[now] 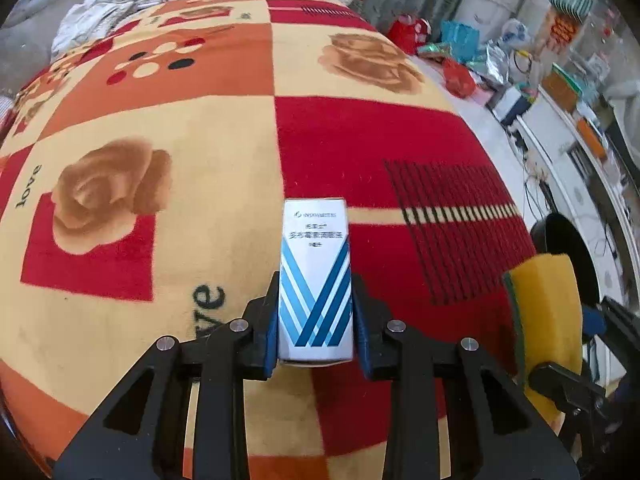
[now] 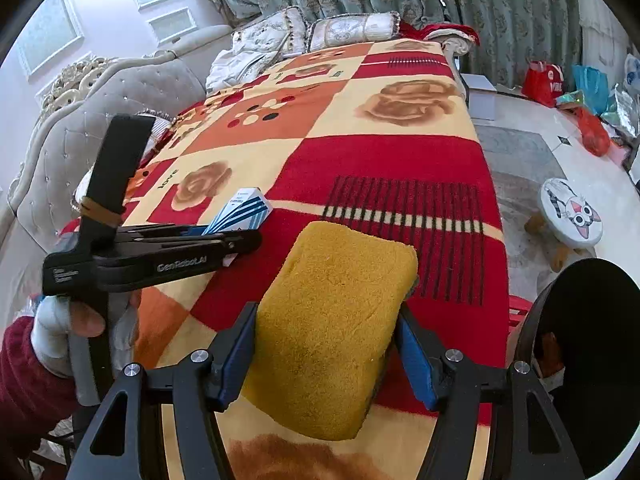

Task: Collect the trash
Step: 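Carry the white-blue box and yellow sponge in both grippers over the bin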

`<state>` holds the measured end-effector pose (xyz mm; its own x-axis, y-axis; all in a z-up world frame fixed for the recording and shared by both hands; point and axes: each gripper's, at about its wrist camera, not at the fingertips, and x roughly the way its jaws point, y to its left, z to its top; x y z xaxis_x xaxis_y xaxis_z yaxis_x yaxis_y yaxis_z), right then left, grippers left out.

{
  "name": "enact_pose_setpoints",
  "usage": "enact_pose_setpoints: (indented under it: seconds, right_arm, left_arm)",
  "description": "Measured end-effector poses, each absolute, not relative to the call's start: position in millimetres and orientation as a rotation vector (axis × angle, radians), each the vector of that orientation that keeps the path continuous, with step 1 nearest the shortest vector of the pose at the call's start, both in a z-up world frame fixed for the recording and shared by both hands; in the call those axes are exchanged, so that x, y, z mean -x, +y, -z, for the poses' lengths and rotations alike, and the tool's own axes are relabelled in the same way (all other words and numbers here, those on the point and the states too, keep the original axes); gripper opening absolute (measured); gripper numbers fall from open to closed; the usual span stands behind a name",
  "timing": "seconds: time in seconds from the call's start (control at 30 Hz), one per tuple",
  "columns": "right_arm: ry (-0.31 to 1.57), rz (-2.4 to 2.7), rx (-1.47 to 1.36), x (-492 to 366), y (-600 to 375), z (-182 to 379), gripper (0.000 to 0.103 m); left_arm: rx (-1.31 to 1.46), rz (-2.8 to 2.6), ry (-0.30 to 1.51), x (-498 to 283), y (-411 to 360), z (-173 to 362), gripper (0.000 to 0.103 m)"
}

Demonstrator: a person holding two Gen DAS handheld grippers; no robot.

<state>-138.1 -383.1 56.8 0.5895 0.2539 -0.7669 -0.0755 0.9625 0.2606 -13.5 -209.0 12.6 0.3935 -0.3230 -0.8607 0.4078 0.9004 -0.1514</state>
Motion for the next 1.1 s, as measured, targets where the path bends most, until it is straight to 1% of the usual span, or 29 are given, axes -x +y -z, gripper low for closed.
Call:
enact_pose_setpoints:
  seconds: [0.43,0.67,1.1]
  right_arm:
    - [0.853,-0.125,-0.245,158.5,-417.6,-78.0,0.064]
    - [0.817,-0.061,-0.267,176.4,-446.3,-90.8,0.064]
    - [0.786,0.061,-0.309,214.6,-498.8,-97.8,0.064]
  left_arm:
    - [-0.09,0.545,0.978,51.1,-232.4,-53.1,0.027]
    - [-0.108,0.602,0.942,70.6,-264.0,-71.0,0.027]
    - [-0.156,0.713,0.928,98.5,-331.7,-82.3,0.027]
